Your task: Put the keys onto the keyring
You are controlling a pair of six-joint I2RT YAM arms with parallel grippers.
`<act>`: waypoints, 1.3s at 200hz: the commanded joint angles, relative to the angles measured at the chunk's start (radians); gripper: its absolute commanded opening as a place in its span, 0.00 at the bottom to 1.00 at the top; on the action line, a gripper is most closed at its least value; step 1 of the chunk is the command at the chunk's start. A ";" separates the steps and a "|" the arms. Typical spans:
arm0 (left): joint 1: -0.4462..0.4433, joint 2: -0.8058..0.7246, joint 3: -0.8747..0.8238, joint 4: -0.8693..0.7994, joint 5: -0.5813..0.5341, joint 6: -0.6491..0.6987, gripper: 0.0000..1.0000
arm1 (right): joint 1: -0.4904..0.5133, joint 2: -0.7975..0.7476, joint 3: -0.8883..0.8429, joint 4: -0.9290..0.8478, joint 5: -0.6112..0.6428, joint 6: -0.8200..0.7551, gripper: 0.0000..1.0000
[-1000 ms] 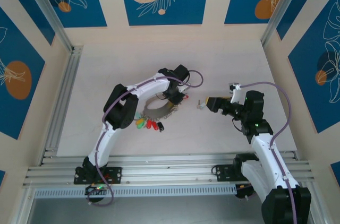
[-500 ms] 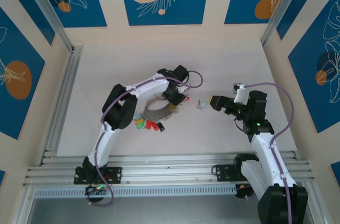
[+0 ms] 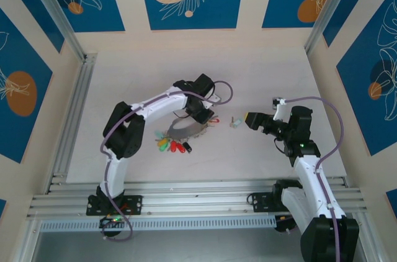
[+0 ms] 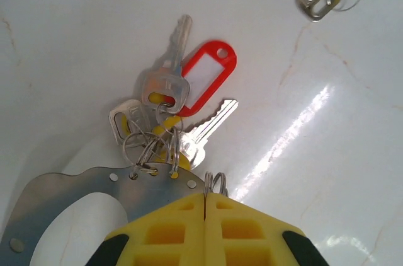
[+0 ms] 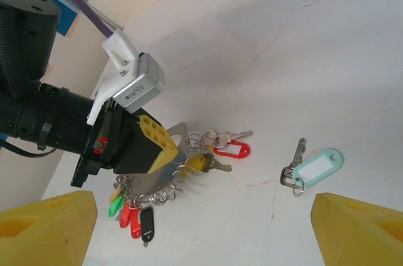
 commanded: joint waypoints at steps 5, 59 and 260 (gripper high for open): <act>0.007 -0.080 -0.059 0.073 0.064 0.023 0.00 | -0.002 -0.015 -0.004 0.003 -0.068 -0.008 0.88; 0.028 -0.260 -0.184 0.231 0.183 0.015 0.00 | 0.055 -0.066 -0.007 0.047 -0.142 0.000 0.84; 0.063 -0.841 -0.500 0.476 0.392 0.059 0.00 | 0.599 -0.036 0.321 -0.041 -0.084 -0.227 0.45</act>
